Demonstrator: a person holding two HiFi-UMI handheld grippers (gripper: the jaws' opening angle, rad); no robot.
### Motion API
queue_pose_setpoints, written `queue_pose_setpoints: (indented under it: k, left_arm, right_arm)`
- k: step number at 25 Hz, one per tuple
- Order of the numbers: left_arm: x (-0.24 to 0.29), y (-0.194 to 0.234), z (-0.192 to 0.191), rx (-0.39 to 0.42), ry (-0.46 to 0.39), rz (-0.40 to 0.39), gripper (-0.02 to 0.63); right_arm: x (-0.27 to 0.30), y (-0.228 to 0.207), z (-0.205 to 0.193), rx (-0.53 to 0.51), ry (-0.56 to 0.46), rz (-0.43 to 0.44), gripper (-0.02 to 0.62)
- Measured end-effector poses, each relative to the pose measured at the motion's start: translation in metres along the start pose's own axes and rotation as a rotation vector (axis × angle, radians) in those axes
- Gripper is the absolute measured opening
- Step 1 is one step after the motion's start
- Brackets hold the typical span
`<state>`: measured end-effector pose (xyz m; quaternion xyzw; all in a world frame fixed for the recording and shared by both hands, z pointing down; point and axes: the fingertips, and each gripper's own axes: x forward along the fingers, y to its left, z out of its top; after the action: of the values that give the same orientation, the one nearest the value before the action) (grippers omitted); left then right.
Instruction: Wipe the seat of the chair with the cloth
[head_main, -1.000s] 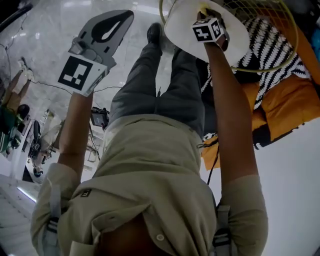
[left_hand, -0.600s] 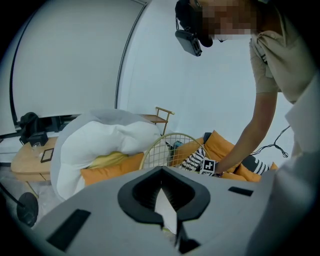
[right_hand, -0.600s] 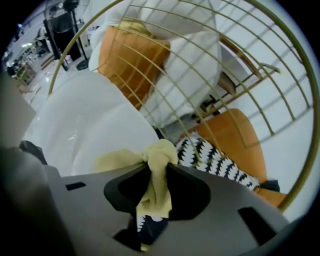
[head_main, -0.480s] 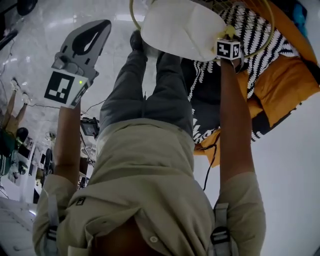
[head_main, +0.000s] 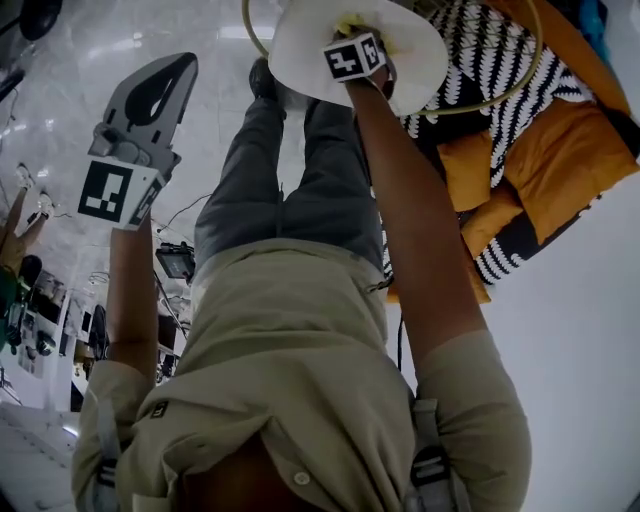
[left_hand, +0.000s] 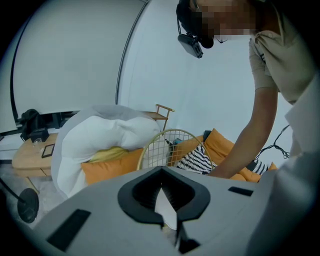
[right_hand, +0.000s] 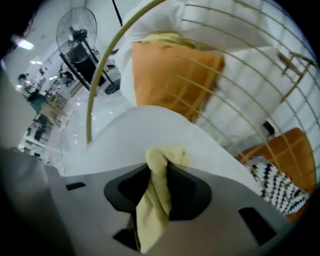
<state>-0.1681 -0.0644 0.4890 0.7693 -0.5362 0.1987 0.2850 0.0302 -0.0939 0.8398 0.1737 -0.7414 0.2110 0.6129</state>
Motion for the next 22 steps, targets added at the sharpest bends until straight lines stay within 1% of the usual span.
queue_pose_setpoints:
  k: [1,2,4,6,8,9,11,13,16,19,20,22]
  left_arm:
    - [-0.001,0.000,-0.001,-0.006,0.002,0.006,0.017]
    - [-0.002,0.001,-0.003,-0.012,0.007,0.014,0.017]
    - [-0.004,0.001,-0.005,-0.021,0.014,0.026,0.017]
    - [-0.004,0.000,-0.005,-0.023,0.011,0.026,0.017]
    - [-0.003,0.000,-0.004,-0.025,0.004,0.022,0.017]
    - [-0.003,0.000,-0.003,-0.026,-0.001,0.019,0.017]
    - [0.000,0.001,0.000,-0.026,-0.010,0.014,0.017]
    - [0.001,0.002,0.002,-0.021,-0.014,0.007,0.017]
    - [0.003,-0.001,0.005,-0.010,-0.015,-0.005,0.017]
    - [0.007,-0.004,0.008,-0.006,-0.013,-0.013,0.017]
    - [0.008,-0.005,0.008,-0.004,-0.012,-0.017,0.017]
    - [0.011,-0.004,0.010,0.000,-0.013,-0.026,0.017]
  right_arm:
    - [0.001,0.028,0.017,-0.025,-0.006,0.063,0.110]
    - [-0.001,0.051,0.031,-0.054,-0.016,0.106,0.110]
    - [-0.006,0.081,0.052,-0.107,-0.051,0.157,0.110]
    - [-0.012,0.093,0.062,-0.129,-0.088,0.191,0.110]
    - [-0.013,0.089,0.058,-0.151,-0.098,0.199,0.110]
    - [-0.013,0.081,0.051,-0.169,-0.091,0.189,0.110]
    - [-0.010,0.052,0.030,-0.193,-0.053,0.137,0.110]
    - [-0.010,0.011,0.000,-0.176,-0.004,0.064,0.110]
    - [-0.027,-0.062,-0.050,-0.088,0.038,-0.067,0.109]
    - [-0.058,-0.136,-0.092,0.017,0.067,-0.260,0.106]
    - [-0.066,-0.154,-0.106,0.056,0.085,-0.309,0.106]
    - [-0.076,-0.175,-0.128,0.116,0.119,-0.352,0.106]
